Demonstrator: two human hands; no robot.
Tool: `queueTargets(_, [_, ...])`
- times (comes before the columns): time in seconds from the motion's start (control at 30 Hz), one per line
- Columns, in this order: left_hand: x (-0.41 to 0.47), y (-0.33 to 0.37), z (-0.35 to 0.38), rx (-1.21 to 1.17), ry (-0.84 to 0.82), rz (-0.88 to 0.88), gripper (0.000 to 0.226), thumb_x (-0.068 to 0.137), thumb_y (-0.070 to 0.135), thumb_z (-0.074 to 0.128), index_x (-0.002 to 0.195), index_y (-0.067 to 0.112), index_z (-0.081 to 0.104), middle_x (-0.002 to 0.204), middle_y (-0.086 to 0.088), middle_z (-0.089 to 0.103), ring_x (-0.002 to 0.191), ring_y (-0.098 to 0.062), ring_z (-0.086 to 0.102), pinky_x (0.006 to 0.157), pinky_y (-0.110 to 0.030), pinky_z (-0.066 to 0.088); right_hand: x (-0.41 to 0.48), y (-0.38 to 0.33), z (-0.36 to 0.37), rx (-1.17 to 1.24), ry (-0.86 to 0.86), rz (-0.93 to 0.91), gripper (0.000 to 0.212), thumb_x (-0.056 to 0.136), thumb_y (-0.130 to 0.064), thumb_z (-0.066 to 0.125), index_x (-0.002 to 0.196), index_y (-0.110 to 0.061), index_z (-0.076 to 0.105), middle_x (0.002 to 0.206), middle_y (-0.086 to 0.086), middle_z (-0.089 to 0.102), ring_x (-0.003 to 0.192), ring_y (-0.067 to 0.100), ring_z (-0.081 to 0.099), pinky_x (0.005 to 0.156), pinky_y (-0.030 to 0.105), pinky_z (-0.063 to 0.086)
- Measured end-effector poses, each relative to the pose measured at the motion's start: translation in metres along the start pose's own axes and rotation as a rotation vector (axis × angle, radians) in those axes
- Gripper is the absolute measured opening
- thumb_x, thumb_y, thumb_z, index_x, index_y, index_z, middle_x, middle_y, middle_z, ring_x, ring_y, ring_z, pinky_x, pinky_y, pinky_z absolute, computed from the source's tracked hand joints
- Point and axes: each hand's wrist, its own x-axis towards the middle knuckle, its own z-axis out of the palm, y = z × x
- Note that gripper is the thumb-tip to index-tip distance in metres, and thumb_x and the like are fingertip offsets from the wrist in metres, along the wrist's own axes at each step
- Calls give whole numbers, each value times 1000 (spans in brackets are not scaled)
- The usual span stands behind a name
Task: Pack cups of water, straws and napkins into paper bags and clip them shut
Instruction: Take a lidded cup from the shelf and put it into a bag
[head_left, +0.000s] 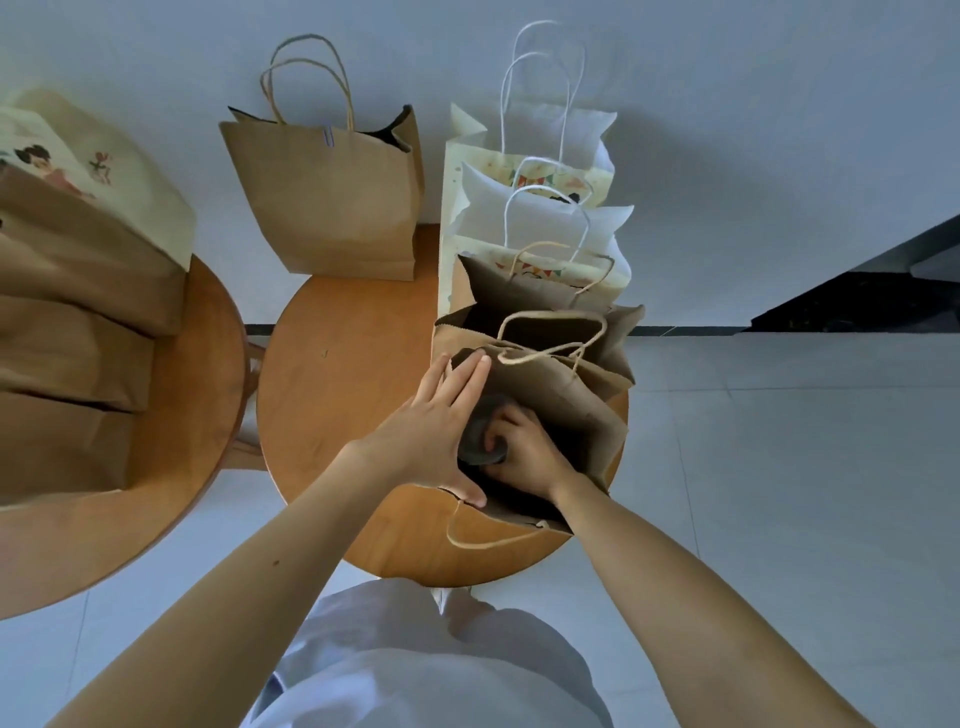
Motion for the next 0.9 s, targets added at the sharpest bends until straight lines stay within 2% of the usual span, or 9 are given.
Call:
queueTargets(0.17, [-2, -4, -2, 35, 22, -4, 131, 64, 65, 70, 142, 21, -26, 153, 4, -25, 138, -23, -27, 113, -35, -2, 0, 13, 12, -7, -5, 45, 14, 84, -20, 63, 85, -21, 48, 130, 1, 41, 124, 22, 29, 105, 30, 29])
queueTargets(0.27, [0, -1, -4, 17, 9, -16, 131, 64, 64, 70, 142, 23, -26, 152, 6, -27, 138, -23, -28, 114, -39, 2, -1, 18, 16, -16, -10, 76, 13, 85, -18, 61, 83, -21, 49, 126, -1, 42, 120, 20, 31, 100, 25, 30])
queueTargets(0.37, [1, 3, -6, 19, -10, -25, 130, 64, 64, 70, 143, 23, -25, 151, 6, -29, 138, -26, -28, 115, -43, 6, -3, 20, 15, -22, 0, 117, 11, 87, -18, 58, 87, -23, 48, 126, -1, 40, 117, 20, 33, 99, 27, 32])
queueTargets(0.43, [0, 4, -8, 23, -6, -39, 128, 65, 64, 70, 144, 23, -22, 152, 5, -28, 139, -28, -26, 114, -44, 8, -5, 20, 13, -46, -11, 180, 13, 86, -19, 58, 93, -24, 49, 130, -2, 35, 120, 23, 32, 102, 30, 33])
queueTargets(0.53, [0, 2, -10, 47, 3, -53, 126, 66, 63, 70, 145, 23, -20, 152, 4, -26, 139, -31, -23, 114, -47, 8, -13, 17, 9, -151, -125, 268, 29, 84, -19, 61, 112, -22, 50, 142, -1, 24, 132, 30, 20, 111, 39, 27])
queueTargets(0.6, [0, 2, -10, 52, 1, -47, 124, 67, 62, 70, 145, 24, -20, 153, 3, -26, 139, -32, -22, 114, -48, 7, -17, 18, 7, -206, -189, 368, 34, 86, -20, 58, 119, -18, 48, 146, 4, 21, 135, 33, 19, 111, 38, 26])
queueTargets(0.73, [-2, 3, -9, 63, 26, -2, 119, 70, 62, 67, 145, 27, -18, 153, 5, -25, 140, -32, -22, 114, -48, 6, -29, 19, 5, -244, -240, 465, 49, 97, -23, 43, 141, -14, 25, 146, 9, 28, 135, 26, 28, 110, 33, 26])
queueTargets(0.8, [-4, 2, -9, 75, 27, 16, 114, 74, 61, 65, 145, 29, -18, 153, 6, -24, 140, -32, -22, 114, -49, 6, -32, 15, 1, -263, -167, 493, 45, 94, -21, 46, 138, -12, 37, 144, 8, 35, 134, 25, 31, 108, 33, 29])
queueTargets(0.9, [-9, 1, -10, 44, 28, 26, 101, 81, 56, 60, 146, 30, -13, 154, 7, -20, 139, -30, -24, 114, -49, 2, -36, -1, -8, -180, -44, 557, 31, 92, -18, 50, 122, -12, 57, 121, 9, 55, 114, 25, 51, 92, 30, 41])
